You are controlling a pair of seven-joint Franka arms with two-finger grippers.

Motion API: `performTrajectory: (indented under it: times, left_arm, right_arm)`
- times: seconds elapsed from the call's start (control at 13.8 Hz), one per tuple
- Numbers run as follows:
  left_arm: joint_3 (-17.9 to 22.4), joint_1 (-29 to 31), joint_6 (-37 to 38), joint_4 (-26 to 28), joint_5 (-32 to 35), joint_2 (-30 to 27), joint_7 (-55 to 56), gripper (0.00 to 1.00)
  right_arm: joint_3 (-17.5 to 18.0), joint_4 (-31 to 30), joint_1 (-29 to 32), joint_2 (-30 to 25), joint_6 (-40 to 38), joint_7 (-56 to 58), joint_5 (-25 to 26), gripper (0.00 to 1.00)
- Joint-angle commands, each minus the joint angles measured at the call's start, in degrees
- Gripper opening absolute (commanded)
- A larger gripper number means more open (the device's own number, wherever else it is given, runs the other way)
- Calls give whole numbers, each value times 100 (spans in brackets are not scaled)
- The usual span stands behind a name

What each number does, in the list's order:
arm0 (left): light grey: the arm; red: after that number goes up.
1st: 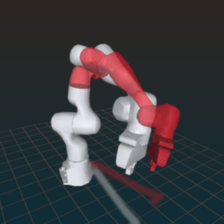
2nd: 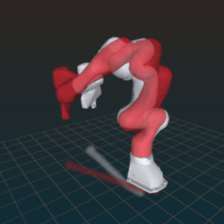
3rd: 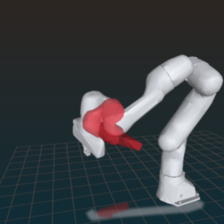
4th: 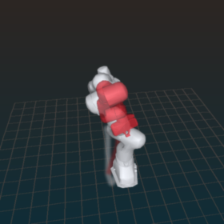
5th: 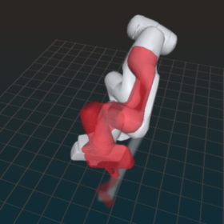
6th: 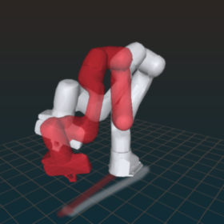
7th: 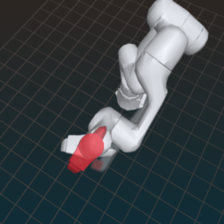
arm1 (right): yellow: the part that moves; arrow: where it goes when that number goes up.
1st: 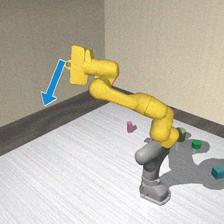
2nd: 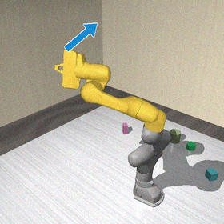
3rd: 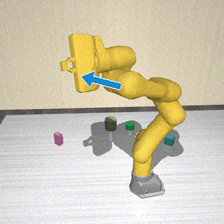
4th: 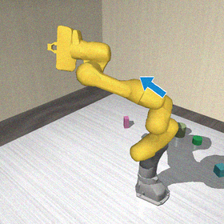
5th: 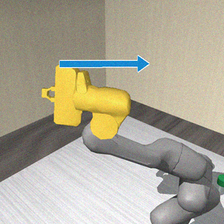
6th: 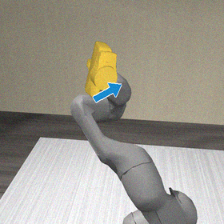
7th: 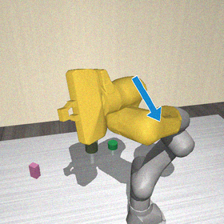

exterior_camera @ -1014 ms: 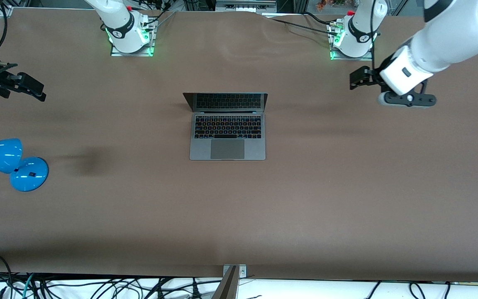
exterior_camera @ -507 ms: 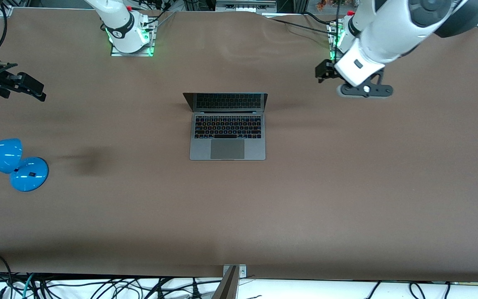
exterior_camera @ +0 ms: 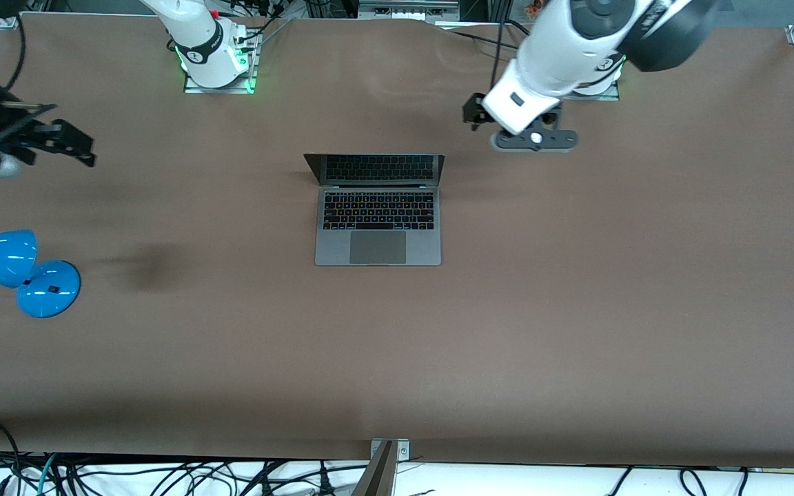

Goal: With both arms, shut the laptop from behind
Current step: 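Move both grippers forward over the laptop screen's top edge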

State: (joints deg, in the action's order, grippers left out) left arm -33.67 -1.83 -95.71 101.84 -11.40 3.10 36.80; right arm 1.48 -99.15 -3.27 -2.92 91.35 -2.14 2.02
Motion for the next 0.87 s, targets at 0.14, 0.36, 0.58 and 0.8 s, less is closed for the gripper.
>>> performTrajectory:
  times: [0.14,0.36,0.58,0.8]
  left_arm:
    - [-385,43,-316,432,-73,67,47,100]
    - [-456,34,-422,608,-73,164,38,97]
    - [-491,8,-414,635,-134,357,56,81]
    - [-500,-1,-457,565,-265,717,56,47]
  right_arm:
    - [431,-34,-910,370,-504,-76,-114,100]
    - [450,-104,-1465,634,-513,-164,-614,100]
    - [537,-244,-1992,827,-365,-865,-843,100]
    - [608,-306,-2476,1056,-31,-1998,-1019,100]
